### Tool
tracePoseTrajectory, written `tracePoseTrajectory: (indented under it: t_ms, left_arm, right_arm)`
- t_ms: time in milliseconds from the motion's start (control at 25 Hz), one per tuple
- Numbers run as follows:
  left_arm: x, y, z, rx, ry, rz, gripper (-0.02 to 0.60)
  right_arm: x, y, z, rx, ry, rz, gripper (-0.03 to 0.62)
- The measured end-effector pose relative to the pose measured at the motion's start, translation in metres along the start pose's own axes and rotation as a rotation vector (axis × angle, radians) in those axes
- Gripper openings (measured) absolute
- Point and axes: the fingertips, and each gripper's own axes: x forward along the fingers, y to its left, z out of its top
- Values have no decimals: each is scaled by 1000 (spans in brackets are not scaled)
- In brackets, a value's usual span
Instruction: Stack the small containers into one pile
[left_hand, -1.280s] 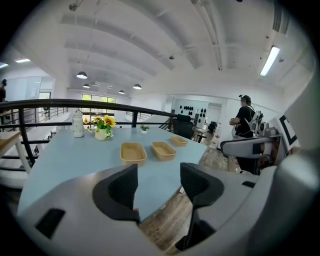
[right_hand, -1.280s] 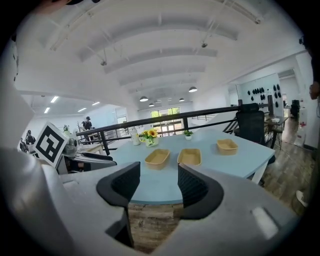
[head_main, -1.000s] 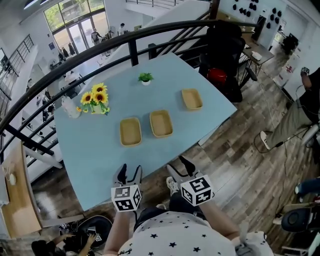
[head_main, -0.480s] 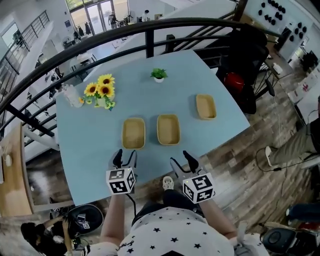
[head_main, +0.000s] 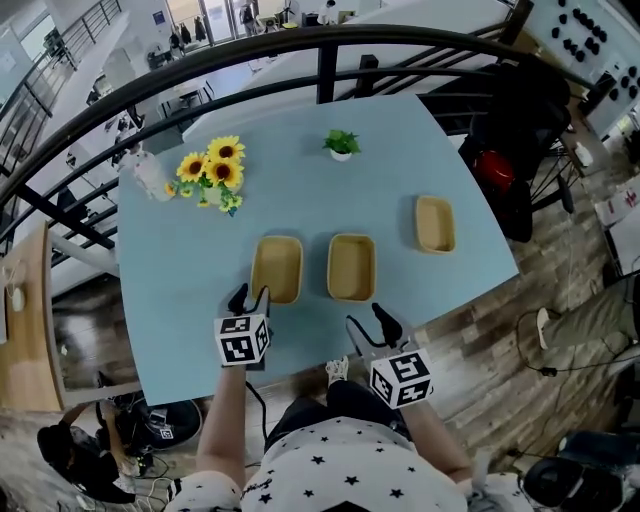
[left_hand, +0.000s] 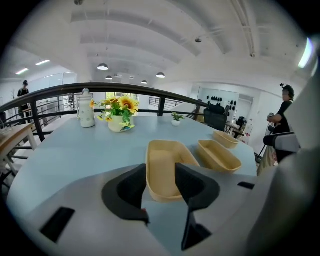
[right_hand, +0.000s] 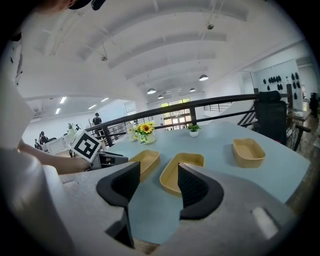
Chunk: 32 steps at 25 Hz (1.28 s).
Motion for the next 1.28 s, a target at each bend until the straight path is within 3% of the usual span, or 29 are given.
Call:
tracePoseTrajectory:
  t_ms: [520,880,1280]
  left_arm:
    - [40,26,-20,-7,115,96,44]
    - [35,21,-14,-59,89,101,17]
    - [9,-3,18,-92,-9,105,15]
  right_arm:
    - [17,-26,3,19,22,14,219]
    - [19,-38,8,17,17,26,219]
    - [16,-50,24,-10,-13,48,219]
